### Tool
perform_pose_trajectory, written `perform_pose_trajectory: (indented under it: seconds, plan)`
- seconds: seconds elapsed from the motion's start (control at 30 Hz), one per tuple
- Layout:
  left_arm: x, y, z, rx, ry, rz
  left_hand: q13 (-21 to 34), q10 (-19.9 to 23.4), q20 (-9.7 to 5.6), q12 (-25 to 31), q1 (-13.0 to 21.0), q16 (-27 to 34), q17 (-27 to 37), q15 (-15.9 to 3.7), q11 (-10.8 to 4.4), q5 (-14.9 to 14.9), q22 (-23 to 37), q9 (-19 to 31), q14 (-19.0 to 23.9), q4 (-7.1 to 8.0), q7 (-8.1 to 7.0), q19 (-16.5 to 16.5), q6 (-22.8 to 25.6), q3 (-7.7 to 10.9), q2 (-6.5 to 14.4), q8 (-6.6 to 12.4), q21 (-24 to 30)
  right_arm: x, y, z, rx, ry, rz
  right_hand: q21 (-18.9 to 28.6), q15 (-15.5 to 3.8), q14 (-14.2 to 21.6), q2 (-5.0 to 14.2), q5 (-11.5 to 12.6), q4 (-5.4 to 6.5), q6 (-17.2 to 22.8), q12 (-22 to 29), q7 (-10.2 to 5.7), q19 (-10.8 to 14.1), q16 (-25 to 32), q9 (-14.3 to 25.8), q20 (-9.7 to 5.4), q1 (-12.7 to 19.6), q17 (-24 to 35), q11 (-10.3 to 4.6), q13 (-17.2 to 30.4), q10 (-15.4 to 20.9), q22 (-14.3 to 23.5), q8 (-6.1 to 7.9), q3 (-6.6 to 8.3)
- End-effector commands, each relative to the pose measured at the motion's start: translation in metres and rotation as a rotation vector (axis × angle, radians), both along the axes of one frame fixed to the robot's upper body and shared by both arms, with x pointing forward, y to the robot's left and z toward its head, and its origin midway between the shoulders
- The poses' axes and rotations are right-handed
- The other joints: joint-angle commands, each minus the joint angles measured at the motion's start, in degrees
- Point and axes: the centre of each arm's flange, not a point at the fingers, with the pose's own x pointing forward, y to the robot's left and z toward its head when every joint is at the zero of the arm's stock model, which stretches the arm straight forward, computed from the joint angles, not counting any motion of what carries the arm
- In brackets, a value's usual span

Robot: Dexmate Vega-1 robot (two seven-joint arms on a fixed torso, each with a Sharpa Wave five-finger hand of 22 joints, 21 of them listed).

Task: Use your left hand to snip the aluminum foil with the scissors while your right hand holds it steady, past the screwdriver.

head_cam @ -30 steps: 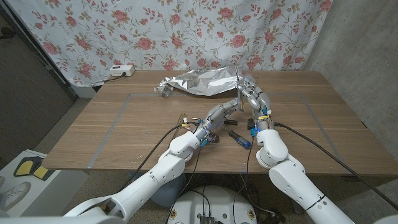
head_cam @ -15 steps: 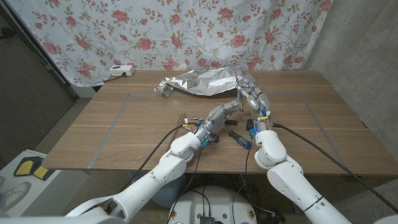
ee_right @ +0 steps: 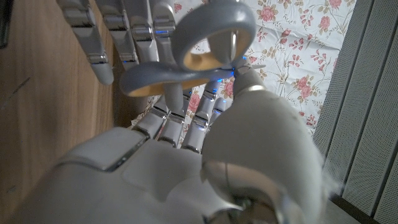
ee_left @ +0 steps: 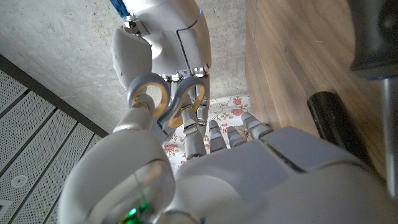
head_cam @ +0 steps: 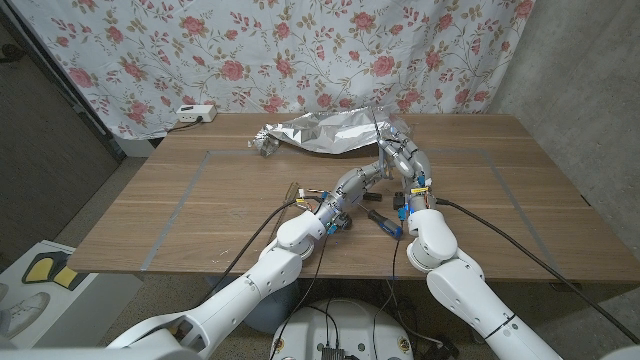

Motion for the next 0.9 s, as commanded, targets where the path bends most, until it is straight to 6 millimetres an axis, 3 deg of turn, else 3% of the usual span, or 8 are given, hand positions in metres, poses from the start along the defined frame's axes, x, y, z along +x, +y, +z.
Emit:
perform_pose_trajectory:
  seconds: [0.03,0.63,0.9]
  plan:
    - [-0.0005,-0.0041,-0.0014,-0.004,0.006,-0.009,0.19,0.09,0.18,0.10,0.67,0.06,0.20,-0.04,0.03,0.17,0.32,0.21,0.02,-0.32,0.15,0.37,0.07,-0.08,0.10,0.19,-0.05,-0.0012,-0.0005,-0.0022,0.017,0.006,-0.002,0.56,-10.72,0.67,2.56,0.31,0.12,0.78,0.82,0.02,-0.20,-0.13,0.14,0.05,1.93,0.31,-4.14,0.29,4.72,0.06,0.35,-0.31]
    - [-0.0038,-0.0076,-0.0037,-0.014,0.008,-0.007,0.21,0.16,-0.04,0.09,0.69,0.09,0.21,-0.17,-0.21,0.03,0.32,0.17,0.21,-0.16,-0.22,0.40,-0.29,-0.64,-0.36,-0.13,-0.09,-0.0059,-0.0011,-0.0056,0.056,0.004,-0.004,0.75,-10.75,0.77,2.54,0.42,0.08,1.06,1.36,-0.25,-0.53,-0.33,0.37,-0.05,2.24,0.68,-4.12,0.11,4.63,-0.02,0.30,-0.43]
    - [-0.0026,-0.0095,-0.0046,-0.015,0.014,-0.007,0.22,0.26,-0.09,0.11,0.49,0.12,0.22,-0.21,-0.21,-0.01,0.33,0.16,0.34,-0.04,-0.20,0.43,-0.34,-0.99,-0.71,-0.20,-0.09,-0.0050,-0.0001,-0.0056,0.055,0.009,-0.001,0.34,-10.68,0.51,2.54,0.46,0.16,1.61,1.75,-1.31,-2.05,-0.63,0.45,0.62,2.32,0.97,-4.21,-0.04,4.48,-0.17,0.32,-0.58]
